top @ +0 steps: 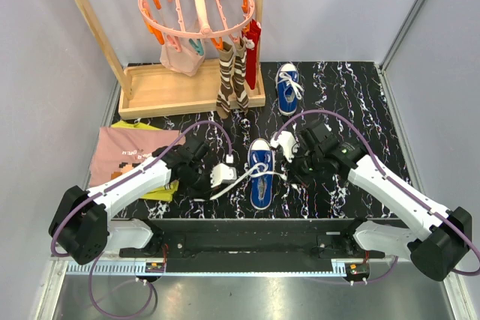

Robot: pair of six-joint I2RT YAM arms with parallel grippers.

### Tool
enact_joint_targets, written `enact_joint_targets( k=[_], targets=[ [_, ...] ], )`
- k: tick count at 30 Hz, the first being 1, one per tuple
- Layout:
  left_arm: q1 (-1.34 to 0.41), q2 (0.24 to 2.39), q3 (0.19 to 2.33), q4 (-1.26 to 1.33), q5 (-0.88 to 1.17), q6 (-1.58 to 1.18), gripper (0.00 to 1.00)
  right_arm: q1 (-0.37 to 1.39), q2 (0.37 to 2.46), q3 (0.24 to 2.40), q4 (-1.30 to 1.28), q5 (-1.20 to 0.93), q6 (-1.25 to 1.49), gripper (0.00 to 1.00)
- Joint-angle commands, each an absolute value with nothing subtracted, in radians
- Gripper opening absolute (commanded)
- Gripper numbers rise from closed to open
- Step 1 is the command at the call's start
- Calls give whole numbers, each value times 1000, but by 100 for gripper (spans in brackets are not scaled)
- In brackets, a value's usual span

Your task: Tie the shoes

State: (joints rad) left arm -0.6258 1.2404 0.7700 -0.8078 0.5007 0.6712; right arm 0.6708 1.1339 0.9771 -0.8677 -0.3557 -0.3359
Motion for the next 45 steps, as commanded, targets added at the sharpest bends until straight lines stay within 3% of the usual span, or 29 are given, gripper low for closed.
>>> enact_joint_targets(
  k=[1, 16, 18, 22, 25, 34, 45],
  targets=[
    [-653, 1219, 736, -807, 407, 796, 0, 644, 1100, 983, -879, -283, -422, 0],
    [-695, 1333, 733, -736, 360, 830, 0, 640, 1177, 874, -835, -198, -537, 0],
    [-693, 1324, 767, -738, 388, 804, 6, 641, 1177, 890, -819, -213, -517, 0],
    [-680, 1276, 879, -710, 547, 640, 29, 638, 1166, 900, -782, -255, -479, 0],
    [-678, 1311, 983, -663, 601, 513, 37, 640, 1172, 910, -761, -270, -456, 0],
    [-644, 1543, 1137, -457, 641, 226, 38, 637, 1137, 891, -647, -282, -374, 0],
    [-620, 1703, 1212, -353, 678, 118, 37, 638, 1129, 853, -612, -367, -405, 0]
  ],
)
